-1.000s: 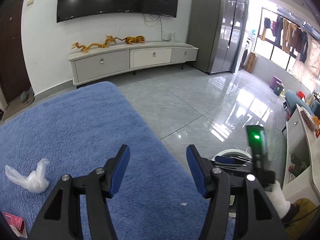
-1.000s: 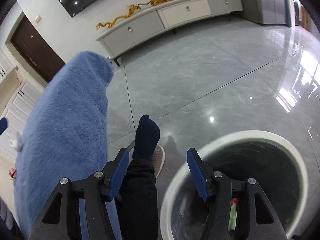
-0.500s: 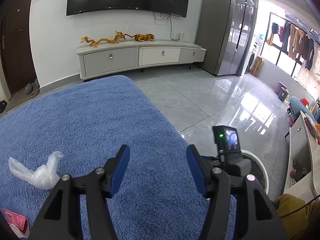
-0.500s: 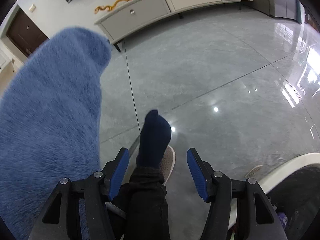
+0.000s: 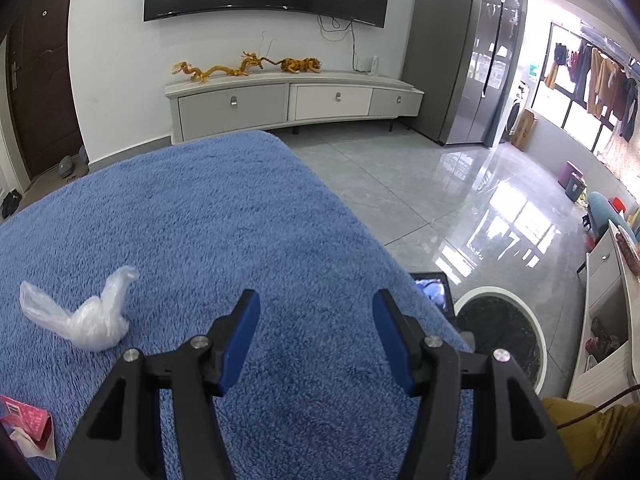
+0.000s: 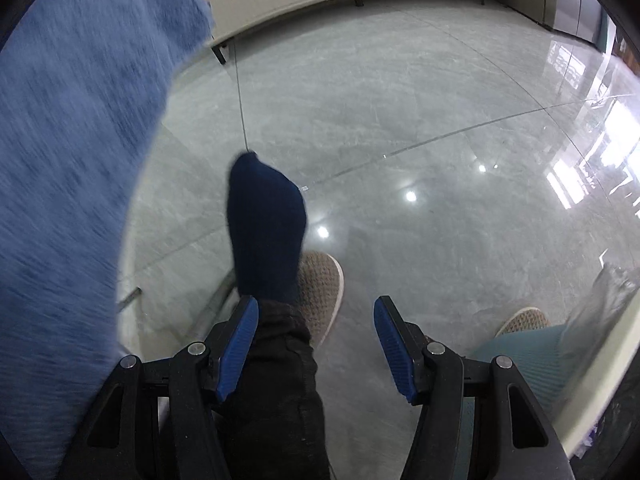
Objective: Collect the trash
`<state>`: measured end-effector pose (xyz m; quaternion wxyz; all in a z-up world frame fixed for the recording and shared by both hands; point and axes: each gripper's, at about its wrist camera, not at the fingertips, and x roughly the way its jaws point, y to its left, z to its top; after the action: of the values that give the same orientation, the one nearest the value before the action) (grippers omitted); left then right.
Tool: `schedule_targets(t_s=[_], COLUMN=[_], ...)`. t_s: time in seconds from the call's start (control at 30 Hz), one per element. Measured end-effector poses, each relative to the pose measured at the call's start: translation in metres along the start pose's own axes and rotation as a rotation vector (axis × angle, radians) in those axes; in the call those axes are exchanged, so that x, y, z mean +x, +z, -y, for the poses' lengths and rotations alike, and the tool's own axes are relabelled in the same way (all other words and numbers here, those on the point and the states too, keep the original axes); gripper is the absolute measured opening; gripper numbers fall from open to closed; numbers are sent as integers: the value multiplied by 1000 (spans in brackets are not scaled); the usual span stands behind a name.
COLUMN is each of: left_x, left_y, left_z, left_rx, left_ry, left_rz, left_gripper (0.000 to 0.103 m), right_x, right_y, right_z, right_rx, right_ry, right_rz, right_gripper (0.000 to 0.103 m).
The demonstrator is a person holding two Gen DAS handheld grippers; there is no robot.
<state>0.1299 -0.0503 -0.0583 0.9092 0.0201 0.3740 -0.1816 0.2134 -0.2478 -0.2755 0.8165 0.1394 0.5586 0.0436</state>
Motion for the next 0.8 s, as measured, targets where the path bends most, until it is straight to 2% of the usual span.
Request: schedule_targets(t_s=[0.13, 0.27, 0.4, 0.47, 0.57, 0.8], left_x=[1, 4, 6, 7, 9, 8], left_y=[0, -2, -3, -3, -3, -4], left_z=[-1, -3, -3, -4, -5, -4], left_rx=[-9, -13, -19, -24, -31, -35], left_ry=[-3, -9, -18, -21, -28, -35], left_rz=[1, -3, -9, -12, -16, -18], left_gripper=[57, 57, 57, 57, 57, 57], right_x=[24, 49, 84, 102, 120, 144], right_y=[-10, -18, -28, -35, -39, -49], right_z=[-1, -1, -2, 2, 13, 40], right_rx=[6, -27, -119, -151, -151, -95], right_ry=[-63, -170, -354, -417, -457, -493], right_rz=[-9, -36, -114, -172, -235, -317], right_gripper=[58, 58, 58, 58, 58, 58])
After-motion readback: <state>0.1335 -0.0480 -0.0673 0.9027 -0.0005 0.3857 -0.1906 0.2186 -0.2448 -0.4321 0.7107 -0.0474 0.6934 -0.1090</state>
